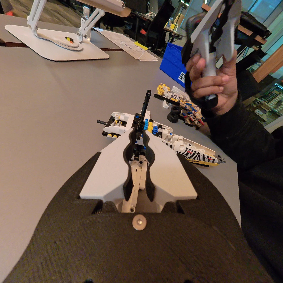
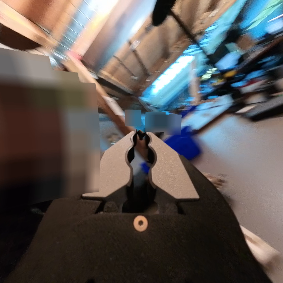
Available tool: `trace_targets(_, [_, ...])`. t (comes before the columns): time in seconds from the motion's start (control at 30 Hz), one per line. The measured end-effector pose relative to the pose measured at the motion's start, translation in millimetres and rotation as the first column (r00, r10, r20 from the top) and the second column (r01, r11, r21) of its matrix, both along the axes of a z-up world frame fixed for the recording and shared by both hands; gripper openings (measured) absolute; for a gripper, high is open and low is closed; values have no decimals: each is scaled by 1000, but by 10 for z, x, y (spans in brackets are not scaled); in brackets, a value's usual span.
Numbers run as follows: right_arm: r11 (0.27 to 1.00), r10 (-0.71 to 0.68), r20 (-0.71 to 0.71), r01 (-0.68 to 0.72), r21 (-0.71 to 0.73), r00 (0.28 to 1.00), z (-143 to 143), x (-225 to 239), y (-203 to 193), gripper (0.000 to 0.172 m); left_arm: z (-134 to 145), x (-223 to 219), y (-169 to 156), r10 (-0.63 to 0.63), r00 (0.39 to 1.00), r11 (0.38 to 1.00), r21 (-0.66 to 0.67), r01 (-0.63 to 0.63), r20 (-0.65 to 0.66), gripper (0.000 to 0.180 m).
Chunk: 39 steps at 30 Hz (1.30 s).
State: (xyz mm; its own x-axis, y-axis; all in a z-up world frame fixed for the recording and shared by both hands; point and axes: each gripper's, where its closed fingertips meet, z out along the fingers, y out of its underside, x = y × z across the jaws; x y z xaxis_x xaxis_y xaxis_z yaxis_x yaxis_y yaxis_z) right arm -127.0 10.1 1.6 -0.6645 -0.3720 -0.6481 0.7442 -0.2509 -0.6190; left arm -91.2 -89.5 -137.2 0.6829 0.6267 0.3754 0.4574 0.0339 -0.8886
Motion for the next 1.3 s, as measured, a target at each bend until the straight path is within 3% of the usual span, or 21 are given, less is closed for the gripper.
trace_targets(0.03, [985, -120, -81, 129, 113, 989, -89, -130, 81, 7, 2, 0, -2, 1, 1000, 1000, 1, -1, 0, 4])
trace_targets(0.07, [935, -245, -172, 279, 217, 954, -192, -297, 207, 7, 5, -1, -6, 2, 1000, 1000, 2, -2, -2, 4])
trace_targets(0.13, [768, -409, -336, 519, 375, 848, -410, -593, 533, 7, 11, -2, -9, 3, 1000, 1000, 4, -3, -4, 4])
trace_targets(0.2, [617, -433, -423, 604, 505, 796, -675, -738, 797, 8, 15, -6, -9, 4, 1000, 1000, 6, -4, -4, 4])
trace_targets(0.3, [423, -339, -406, 523, 740, 849, -1284, -761, 998, 8, 15, -7, -9, 4, 1000, 1000, 9, -4, -3, 4])
trace_targets(0.37, [331, -256, -354, 425, 842, 900, -1611, -681, 1006, 8, 13, -10, -13, 7, 1000, 1000, 10, -6, -3, 4])
trace_targets(0.5, [265, -176, -342, 379, 887, 923, -1778, -575, 885, 8, 9, -14, -18, 9, 1000, 1000, 12, -9, -1, 5])
trace_targets(0.63, [102, -106, -329, 340, 935, 938, -2042, -515, 988, 8, 7, -15, -19, 10, 1000, 1000, 12, -10, -1, 6])
trace_targets(0.73, [109, -112, -316, 328, 938, 942, -2047, -508, 981, 11, 7, -16, -19, 10, 1000, 1000, 12, -10, -1, 6])
trace_targets(0.8, [128, -141, -326, 344, 930, 935, -1995, -548, 984, 21, 8, -16, -19, 10, 1000, 1000, 11, -10, -2, 6])
trace_targets(0.97, [243, -236, -377, 430, 869, 896, -1704, -674, 953, 35, 8, -15, -19, 10, 1000, 1000, 12, -10, -2, 5])
trace_targets(1.1, [311, -268, -483, 549, 776, 834, -1416, -735, 899, 34, 10, -16, -18, 9, 1000, 1000, 12, -9, -2, 5])
trace_targets(1.3, [338, -240, -599, 644, 687, 764, -1240, -703, 771, 26, 10, -17, -17, 10, 1000, 1000, 13, -10, -2, 5])
